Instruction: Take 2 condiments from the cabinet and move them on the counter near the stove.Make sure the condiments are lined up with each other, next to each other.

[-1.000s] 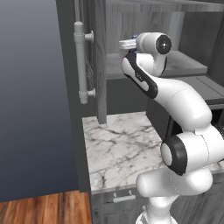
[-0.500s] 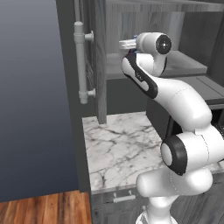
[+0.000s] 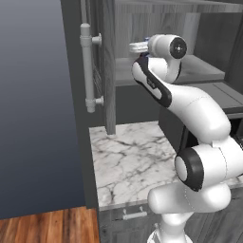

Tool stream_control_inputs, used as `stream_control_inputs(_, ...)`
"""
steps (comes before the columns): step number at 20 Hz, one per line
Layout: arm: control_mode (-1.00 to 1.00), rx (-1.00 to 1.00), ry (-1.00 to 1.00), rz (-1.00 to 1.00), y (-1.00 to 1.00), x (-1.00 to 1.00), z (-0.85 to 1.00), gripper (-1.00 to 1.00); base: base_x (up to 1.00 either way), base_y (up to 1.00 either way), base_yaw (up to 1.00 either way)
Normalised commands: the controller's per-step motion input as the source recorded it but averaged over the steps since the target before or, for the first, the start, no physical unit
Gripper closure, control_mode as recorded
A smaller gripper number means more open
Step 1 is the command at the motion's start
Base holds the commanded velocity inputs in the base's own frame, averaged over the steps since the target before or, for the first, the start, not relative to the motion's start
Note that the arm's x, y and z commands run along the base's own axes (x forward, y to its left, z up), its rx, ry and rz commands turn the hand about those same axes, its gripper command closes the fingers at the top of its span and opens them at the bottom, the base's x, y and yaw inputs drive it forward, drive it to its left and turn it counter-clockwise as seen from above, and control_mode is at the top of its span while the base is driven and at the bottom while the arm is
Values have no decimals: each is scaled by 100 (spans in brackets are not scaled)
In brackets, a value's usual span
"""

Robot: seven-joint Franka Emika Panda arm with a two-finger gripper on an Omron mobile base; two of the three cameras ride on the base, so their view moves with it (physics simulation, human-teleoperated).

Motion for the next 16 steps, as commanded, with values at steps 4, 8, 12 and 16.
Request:
stream_control_inputs(4, -100, -1, -3, 0, 0, -25, 29, 100, 0, 0, 0)
stream_control_inputs(8, -100, -2, -4, -2, 0, -26, 24, 100, 0, 0, 0)
stream_control_inputs(12, -100, 0, 0, -2, 0, -30, 12, 100, 0, 0, 0)
stream_control_inputs(16, -100, 0, 0, -2, 0, -39, 3, 100, 0, 0, 0)
